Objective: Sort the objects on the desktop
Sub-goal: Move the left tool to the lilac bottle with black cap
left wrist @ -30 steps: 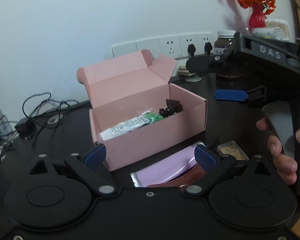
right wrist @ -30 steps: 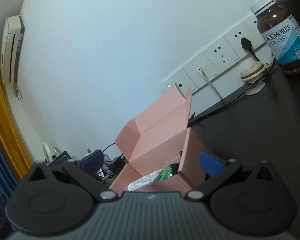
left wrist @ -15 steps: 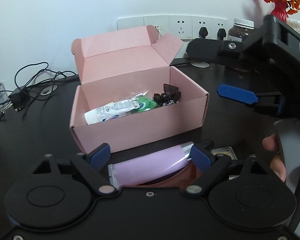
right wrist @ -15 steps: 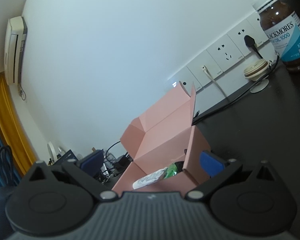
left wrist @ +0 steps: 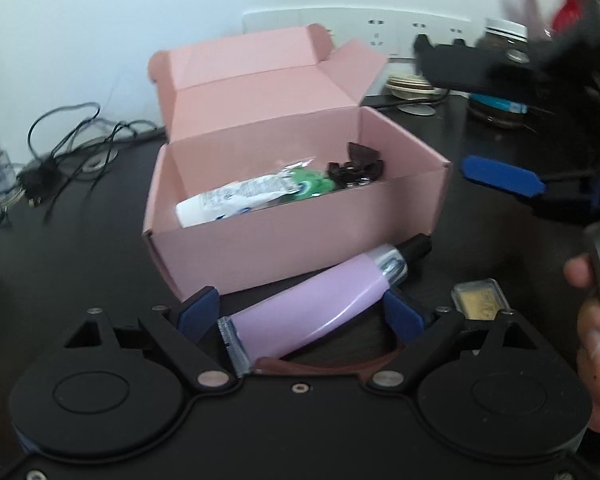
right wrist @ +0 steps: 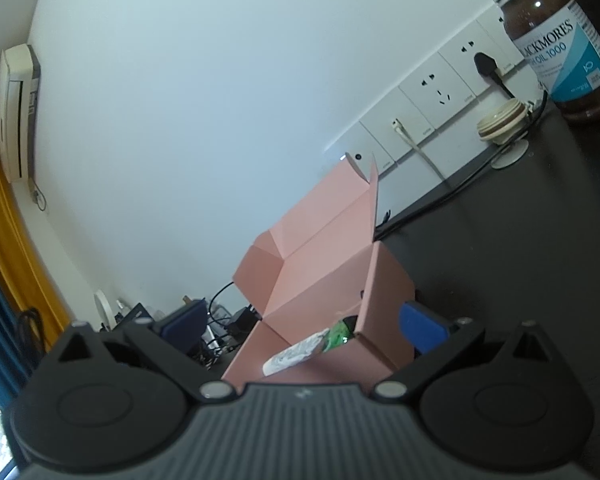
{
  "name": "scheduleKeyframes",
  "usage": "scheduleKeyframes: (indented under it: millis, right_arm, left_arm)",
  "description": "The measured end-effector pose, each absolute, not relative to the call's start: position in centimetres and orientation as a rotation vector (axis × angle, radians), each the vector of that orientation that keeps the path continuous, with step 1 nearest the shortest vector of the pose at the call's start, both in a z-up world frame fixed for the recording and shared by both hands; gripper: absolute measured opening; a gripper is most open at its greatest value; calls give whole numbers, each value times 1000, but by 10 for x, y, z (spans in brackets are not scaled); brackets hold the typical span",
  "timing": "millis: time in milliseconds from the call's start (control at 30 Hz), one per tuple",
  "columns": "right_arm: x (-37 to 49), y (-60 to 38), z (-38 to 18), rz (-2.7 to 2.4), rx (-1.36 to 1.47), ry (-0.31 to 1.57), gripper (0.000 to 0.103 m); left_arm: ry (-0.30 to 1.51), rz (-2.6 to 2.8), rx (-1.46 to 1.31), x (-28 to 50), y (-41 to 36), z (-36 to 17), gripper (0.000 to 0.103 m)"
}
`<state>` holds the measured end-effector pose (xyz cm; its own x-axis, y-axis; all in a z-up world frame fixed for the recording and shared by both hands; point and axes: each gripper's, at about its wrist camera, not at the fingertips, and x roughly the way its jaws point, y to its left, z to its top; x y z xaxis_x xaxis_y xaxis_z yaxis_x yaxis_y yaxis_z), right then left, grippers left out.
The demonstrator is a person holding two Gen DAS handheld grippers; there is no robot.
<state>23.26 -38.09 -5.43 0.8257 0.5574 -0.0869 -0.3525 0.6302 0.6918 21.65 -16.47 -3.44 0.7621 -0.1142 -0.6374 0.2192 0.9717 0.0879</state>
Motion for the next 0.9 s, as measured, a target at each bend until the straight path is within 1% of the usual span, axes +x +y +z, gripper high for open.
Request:
scheduleKeyframes:
  millis: [67,133,200,300,400,433,467,500,533,767,900]
  right_arm:
    - [233,-380,-54,530,715,309,102]
    - [233,-379,-53,528,707,311,102]
    - [233,-378,-52,528,700,313,102]
    - [234,-377,-52,525,698,315,102]
    - [234,-378,-52,522,700,314,102]
    - [234,-378,-53,522,700,314,102]
    - [234,-378,-53,522,700,315,102]
    - [234,-378,-53,522,700,316,102]
    - [234,-377,-53,523,700,317,102]
    - [232,-377,-54,527,700,319,102]
    - [231,-376,-54,524,698,318,102]
  left_arm:
    - [683,-192,156,218,-162,-33,87]
    - [677,-219,178,218,-164,-32,80]
    - [666,-259,214,216,-169,-29,79]
    - [651,-310,255,214,-177,-30,74]
    - [644,-336,274,215,-182,-33,74]
    - [644,-342,274,216,-184,-34,72]
    - [645,-342,270,218,-184,-34,68]
    - [645,-339,262,218,-183,-34,60]
    - [646,-336,254,219,-182,-34,58]
    - [639,-325,240,213,-180,-35,57]
    - [632,-359,260,209,-177,-35,53]
